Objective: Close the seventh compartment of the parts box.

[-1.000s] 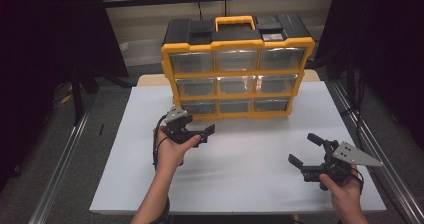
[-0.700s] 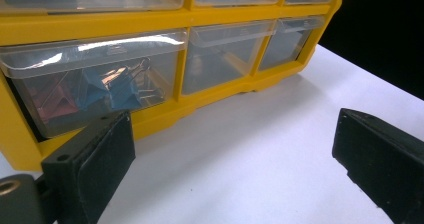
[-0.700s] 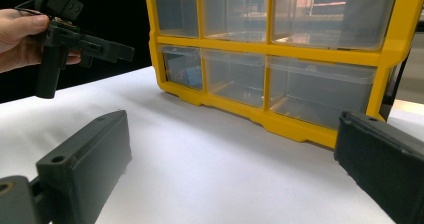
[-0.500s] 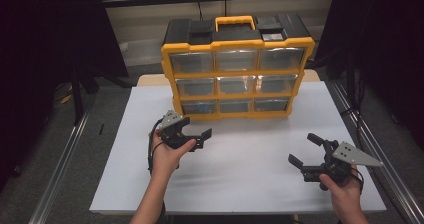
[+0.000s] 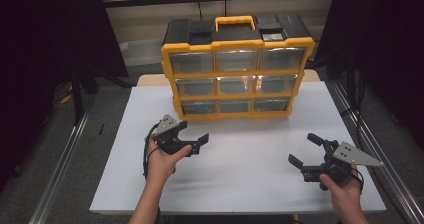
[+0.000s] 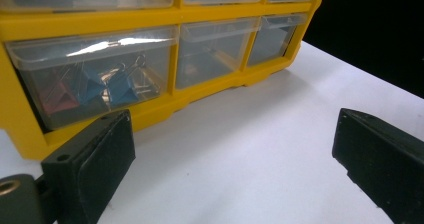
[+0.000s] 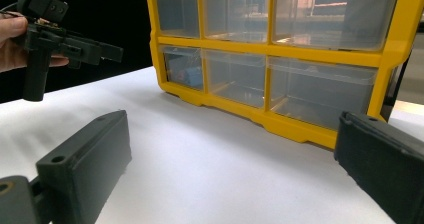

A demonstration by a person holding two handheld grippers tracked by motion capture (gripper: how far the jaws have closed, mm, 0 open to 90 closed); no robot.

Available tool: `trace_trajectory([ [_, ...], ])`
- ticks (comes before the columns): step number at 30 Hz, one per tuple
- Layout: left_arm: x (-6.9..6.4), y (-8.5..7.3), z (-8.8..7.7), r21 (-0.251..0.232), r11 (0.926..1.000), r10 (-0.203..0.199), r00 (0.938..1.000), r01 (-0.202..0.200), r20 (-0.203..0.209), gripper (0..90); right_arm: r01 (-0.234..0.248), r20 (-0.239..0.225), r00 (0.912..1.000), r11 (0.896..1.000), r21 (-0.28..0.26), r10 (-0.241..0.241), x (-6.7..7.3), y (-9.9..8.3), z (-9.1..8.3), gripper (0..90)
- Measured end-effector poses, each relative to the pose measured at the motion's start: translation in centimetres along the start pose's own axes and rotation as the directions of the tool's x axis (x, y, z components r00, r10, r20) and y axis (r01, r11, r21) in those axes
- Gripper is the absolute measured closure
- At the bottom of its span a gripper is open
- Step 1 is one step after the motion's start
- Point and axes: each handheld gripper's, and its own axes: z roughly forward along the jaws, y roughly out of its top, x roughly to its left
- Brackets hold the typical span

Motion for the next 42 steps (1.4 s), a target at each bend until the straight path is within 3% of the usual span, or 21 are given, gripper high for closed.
trace_trajectory([
  [5, 0.2, -0.6, -0.5, 0.004, 0.9999, 0.01, 0.9995, -0.01, -0.029, 3.5, 0.001, 0.001, 1.0, 1.0, 0.0, -0.001, 0.0, 0.0, 0.0, 1.6],
  [8, 0.3, -0.7, -0.8, 0.0, 1.0, 0.002, 0.9997, -0.002, -0.023, 3.5, -0.001, 0.001, 1.0, 1.0, -0.002, 0.001, 0.0, 0.0, 0.0, 1.7],
  [9, 0.3, -0.8, -0.9, -0.004, 1.0, 0.001, 0.9991, -0.001, -0.043, 3.5, 0.001, 0.002, 1.0, 1.0, -0.002, -0.001, 0.0, 0.0, 0.0, 1.7],
  [10, 0.5, -0.8, -1.0, -0.004, 1.0, 0.005, 0.9999, -0.005, -0.012, 3.5, 0.001, 0.001, 1.0, 1.0, -0.002, -0.001, 0.0, 0.0, 0.0, 1.6],
  [11, 0.5, -0.8, -1.0, -0.007, 1.0, 0.006, 0.9999, -0.006, -0.011, 3.5, 0.003, 0.0, 1.0, 1.0, -0.003, -0.003, 0.0, 0.0, 0.0, 1.6],
  [14, 0.6, -1.0, -1.4, 0.003, 0.9999, 0.015, 0.9993, -0.015, -0.033, 3.5, 0.001, -0.002, 1.0, 1.0, -0.004, -0.001, 0.0, 0.0, 0.0, 1.6],
  [16, 0.7, -1.2, -1.6, -0.007, 0.9999, 0.01, 0.9993, -0.01, -0.036, 3.5, 0.002, 0.002, 1.0, 1.0, -0.003, -0.002, 0.0, 0.0, 0.0, 1.6],
  [17, 0.9, -1.2, -1.6, -0.015, 0.9997, 0.017, 0.9997, -0.018, -0.014, 3.5, 0.001, 0.002, 1.0, 1.0, -0.002, -0.001, 0.0, 0.0, 0.0, 1.6],
  [20, 1.0, -1.3, -2.0, -0.01, 0.9998, 0.019, 0.9989, -0.019, -0.042, 3.5, 0.004, -0.003, 1.0, 1.0, -0.005, -0.004, 0.1, 0.0, 0.1, 1.7],
  [26, 1.5, -1.6, -2.9, -0.009, 0.9998, 0.02, 0.9984, -0.02, -0.053, 3.7, 0.002, -0.001, 1.0, 1.0, -0.002, -0.002, 0.1, 0.0, 0.1, 1.6],
  [27, 1.6, -1.7, -3.0, -0.016, 0.9997, 0.019, 0.9992, -0.02, -0.036, 3.7, 0.001, -0.001, 1.0, 1.0, -0.001, -0.001, 0.1, 0.0, 0.1, 1.6],
  [29, 1.7, -1.8, -3.4, -0.009, 0.9998, 0.016, 0.9989, -0.016, -0.044, 3.7, 0.006, -0.004, 1.0, 1.0, -0.002, -0.006, 0.1, 0.0, 0.1, 1.6],
  [30, 1.7, -1.8, -3.5, -0.013, 0.9998, 0.017, 0.9973, -0.018, -0.072, 3.7, 0.005, -0.003, 1.0, 1.0, -0.003, -0.005, 0.1, 0.0, 0.1, 1.7],
  [31, 1.8, -1.9, -3.7, -0.017, 0.9997, 0.014, 0.999, -0.015, -0.042, 3.7, 0.005, -0.003, 1.0, 1.0, -0.002, -0.005, 0.1, 0.0, 0.1, 1.6],
  [35, 2.0, -2.1, -4.1, -0.015, 0.9998, 0.015, 0.9971, -0.016, -0.075, 3.7, 0.005, -0.002, 1.0, 1.0, -0.003, -0.005, 0.1, 0.0, 0.1, 1.6],
  [36, 2.1, -2.2, -4.2, -0.011, 0.9998, 0.013, 0.9987, -0.014, -0.048, 3.7, 0.005, -0.002, 1.0, 1.0, -0.002, -0.005, 0.1, 0.0, 0.1, 1.6],
  [42, 2.3, -2.6, -4.8, -0.011, 0.9999, 0.012, 0.9984, -0.012, -0.055, 3.7, 0.006, -0.002, 1.0, 1.0, 0.001, -0.006, 0.1, 0.0, 0.1, 1.6],
])
